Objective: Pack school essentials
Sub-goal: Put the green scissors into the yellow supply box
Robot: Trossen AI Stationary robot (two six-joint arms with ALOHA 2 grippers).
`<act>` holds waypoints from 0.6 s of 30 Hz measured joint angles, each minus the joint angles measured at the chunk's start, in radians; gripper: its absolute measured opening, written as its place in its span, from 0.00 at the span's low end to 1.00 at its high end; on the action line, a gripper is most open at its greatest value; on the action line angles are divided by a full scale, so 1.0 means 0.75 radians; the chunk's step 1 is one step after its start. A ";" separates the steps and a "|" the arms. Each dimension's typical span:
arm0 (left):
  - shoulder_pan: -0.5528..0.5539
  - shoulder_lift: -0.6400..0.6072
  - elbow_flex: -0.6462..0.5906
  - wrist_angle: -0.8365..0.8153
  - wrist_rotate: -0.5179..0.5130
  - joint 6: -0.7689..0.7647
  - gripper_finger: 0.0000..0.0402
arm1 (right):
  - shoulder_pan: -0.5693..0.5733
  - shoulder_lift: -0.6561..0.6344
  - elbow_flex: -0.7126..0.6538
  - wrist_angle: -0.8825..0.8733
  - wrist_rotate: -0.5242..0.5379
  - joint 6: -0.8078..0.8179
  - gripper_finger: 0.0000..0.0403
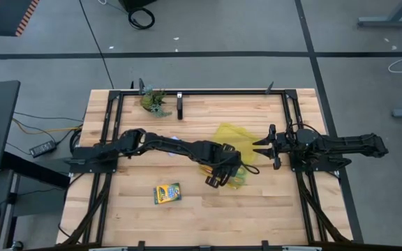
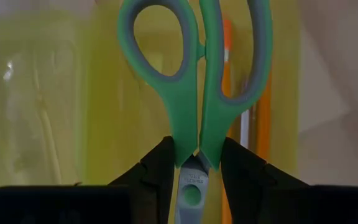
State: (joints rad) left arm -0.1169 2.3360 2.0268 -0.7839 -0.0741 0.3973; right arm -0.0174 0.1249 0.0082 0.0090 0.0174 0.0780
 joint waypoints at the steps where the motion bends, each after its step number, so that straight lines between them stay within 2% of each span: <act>1: 0.003 0.000 -0.012 0.000 0.002 -0.001 0.28 | 0.000 0.000 0.000 0.000 0.000 0.000 0.33; 10: 0.003 0.007 -0.093 0.082 0.023 -0.019 0.29 | 0.000 0.000 0.000 0.000 0.000 0.000 0.33; 18: 0.003 0.007 -0.098 0.067 0.036 -0.025 0.30 | 0.000 0.000 0.000 0.000 0.000 0.000 0.33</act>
State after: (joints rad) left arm -0.1150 2.3413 1.9533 -0.7336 -0.0473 0.3782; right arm -0.0174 0.1248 0.0082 0.0090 0.0174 0.0780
